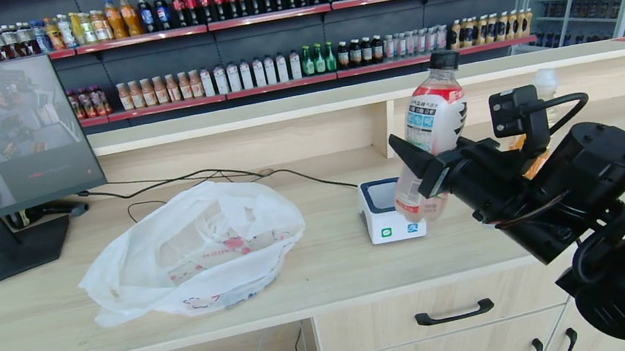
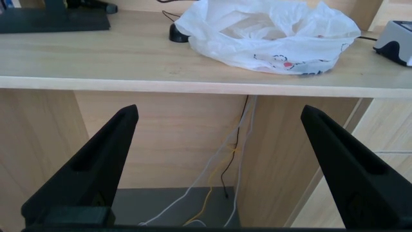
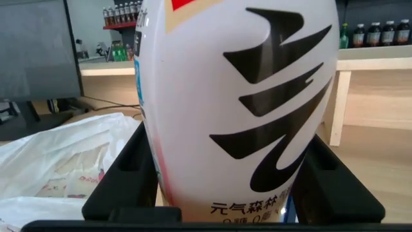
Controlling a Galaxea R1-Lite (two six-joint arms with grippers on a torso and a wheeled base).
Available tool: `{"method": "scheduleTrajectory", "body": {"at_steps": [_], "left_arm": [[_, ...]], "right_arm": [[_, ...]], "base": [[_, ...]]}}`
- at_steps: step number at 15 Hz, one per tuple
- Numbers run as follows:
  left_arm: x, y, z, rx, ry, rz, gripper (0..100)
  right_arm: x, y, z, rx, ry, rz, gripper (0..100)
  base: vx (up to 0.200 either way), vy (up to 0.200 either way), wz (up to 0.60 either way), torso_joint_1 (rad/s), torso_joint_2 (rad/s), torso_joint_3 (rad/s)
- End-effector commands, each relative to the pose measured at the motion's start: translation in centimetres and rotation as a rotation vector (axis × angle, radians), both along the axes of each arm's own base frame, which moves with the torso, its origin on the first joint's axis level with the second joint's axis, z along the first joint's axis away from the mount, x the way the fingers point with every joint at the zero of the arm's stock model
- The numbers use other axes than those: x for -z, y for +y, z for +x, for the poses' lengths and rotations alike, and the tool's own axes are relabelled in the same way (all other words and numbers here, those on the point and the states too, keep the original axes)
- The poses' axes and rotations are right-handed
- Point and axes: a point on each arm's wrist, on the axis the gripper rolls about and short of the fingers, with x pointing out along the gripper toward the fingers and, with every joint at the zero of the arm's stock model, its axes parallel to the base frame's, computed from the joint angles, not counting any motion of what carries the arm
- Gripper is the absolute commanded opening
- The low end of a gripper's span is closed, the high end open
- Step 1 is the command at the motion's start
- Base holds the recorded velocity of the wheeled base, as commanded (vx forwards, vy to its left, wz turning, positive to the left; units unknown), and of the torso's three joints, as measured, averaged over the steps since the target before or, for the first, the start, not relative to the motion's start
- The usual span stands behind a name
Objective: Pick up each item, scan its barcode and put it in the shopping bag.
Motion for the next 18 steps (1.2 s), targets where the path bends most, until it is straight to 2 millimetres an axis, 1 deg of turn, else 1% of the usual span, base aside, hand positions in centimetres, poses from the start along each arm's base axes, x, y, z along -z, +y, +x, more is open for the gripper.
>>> {"method": "scheduleTrajectory", "body": {"at_steps": [1,8,12,16,18], "left_arm": [[0.0,0.0,0.0,0.0,-0.001,0.0,100],[0.0,0.0,0.0,0.0,-0.001,0.0,100],[0.0,0.0,0.0,0.0,-0.001,0.0,100],[0.0,0.0,0.0,0.0,-0.001,0.0,100],[0.0,0.0,0.0,0.0,-0.001,0.0,100]], "right_arm": [[-0.06,-0.07,-0.07,-0.001,-0.002,0.001,0],[0.0,-0.02,-0.01,-0.004,-0.005,-0.009,0],[-0.33,-0.09,-0.14,0.001,-0.025,-0.025,0],[-0.17,0.07,-0.08,-0.038,-0.035,-0.051,0],[0.14,0.72,-0.11,-0.113,-0.034,-0.061,0]], "base": [[0.0,0.2,0.0,0.002,0.0,-0.002],[0.0,0.2,0.0,0.002,0.0,0.001],[0.0,0.2,0.0,0.0,0.0,0.005],[0.0,0.0,0.0,0.0,0.0,0.0],[0.0,0.0,0.0,0.0,0.0,0.0]]}}
